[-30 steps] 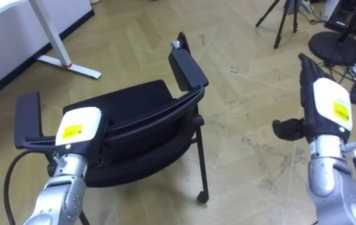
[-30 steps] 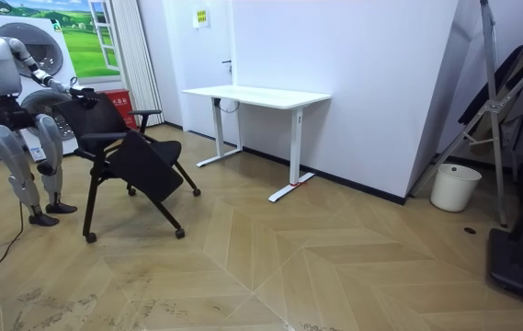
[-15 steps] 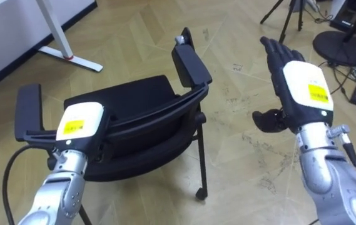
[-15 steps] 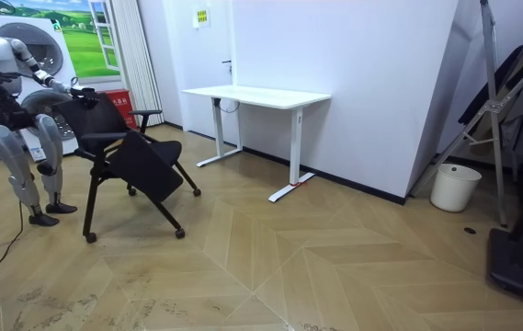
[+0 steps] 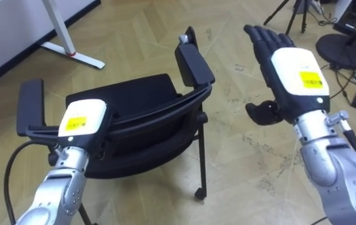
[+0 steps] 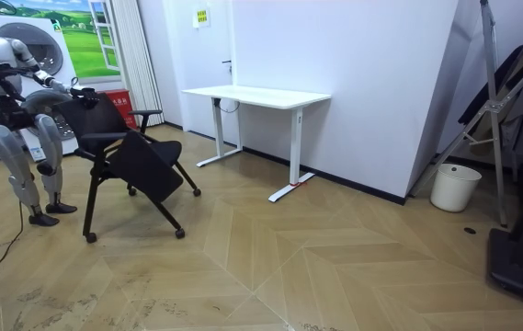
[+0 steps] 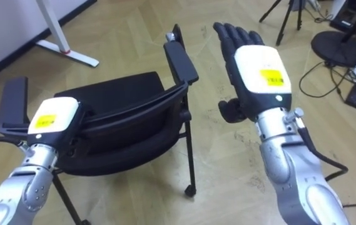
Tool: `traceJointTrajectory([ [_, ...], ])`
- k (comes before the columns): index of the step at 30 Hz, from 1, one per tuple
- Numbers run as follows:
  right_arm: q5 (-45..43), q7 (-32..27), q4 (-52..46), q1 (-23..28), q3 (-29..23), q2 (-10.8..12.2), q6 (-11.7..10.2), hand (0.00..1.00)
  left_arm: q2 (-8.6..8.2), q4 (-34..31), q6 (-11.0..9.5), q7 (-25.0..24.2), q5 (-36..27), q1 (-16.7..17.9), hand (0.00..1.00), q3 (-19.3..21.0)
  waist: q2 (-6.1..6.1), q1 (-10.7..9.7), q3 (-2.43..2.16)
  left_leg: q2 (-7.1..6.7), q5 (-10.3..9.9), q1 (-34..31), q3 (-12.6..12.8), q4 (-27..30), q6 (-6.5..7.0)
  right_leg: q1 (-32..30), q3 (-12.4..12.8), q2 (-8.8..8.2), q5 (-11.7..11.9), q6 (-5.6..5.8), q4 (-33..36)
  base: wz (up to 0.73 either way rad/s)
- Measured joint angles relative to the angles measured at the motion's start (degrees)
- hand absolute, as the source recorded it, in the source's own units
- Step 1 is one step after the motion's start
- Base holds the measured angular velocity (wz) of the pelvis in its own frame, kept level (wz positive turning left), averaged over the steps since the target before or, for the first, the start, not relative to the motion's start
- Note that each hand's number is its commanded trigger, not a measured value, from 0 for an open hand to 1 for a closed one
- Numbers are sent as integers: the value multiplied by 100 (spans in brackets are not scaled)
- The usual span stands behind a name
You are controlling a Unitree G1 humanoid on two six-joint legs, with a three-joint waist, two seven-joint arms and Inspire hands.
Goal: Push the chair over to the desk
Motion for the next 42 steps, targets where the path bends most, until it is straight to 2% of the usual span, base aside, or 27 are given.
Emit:
traceJointTrajectory([
  [5,-272,270,-87,-3,125,-1,9,0,53,2,1,-15,0,-25,100,-50,-42,24,-31,-4,0,1,0,1,0,-6,7,-2,-1,2,3,0],
  [12,-327,501,-243,-10,250,-2,-2,0,53,36,-29,-44,7,-98,100,-124,-58,146,-46,-1,0,-1,-13,7,0,-4,-4,-2,-1,2,7,0],
  [18,-326,699,-241,-165,290,-2,1,0,49,121,-84,-46,9,-174,100,-159,-60,152,-45,1,0,-5,-54,7,0,4,-67,-3,0,1,12,4],
  [29,-523,1306,-227,-190,1276,22,120,0,51,102,-92,-78,10,-292,100,-237,-55,183,-44,-4,0,-109,-159,6,0,-84,-120,-9,1,1,8,2],
  [36,-527,1430,-168,-189,1342,49,106,0,47,103,-117,-87,24,-296,100,-244,-52,195,-42,-8,0,-105,-201,1,0,-71,-141,-13,1,1,7,0],
  [40,-539,1428,-56,-189,1354,48,105,0,39,134,-117,-79,19,-356,100,-299,-34,237,-5,-8,1,-98,-202,-3,-1,-57,-153,-15,1,1,7,0],
  [42,-539,1431,78,-189,1390,49,99,0,20,204,-127,-79,17,-450,100,-370,-38,300,0,-7,1,-98,-202,-3,-1,-57,-157,-16,1,1,8,2],
])
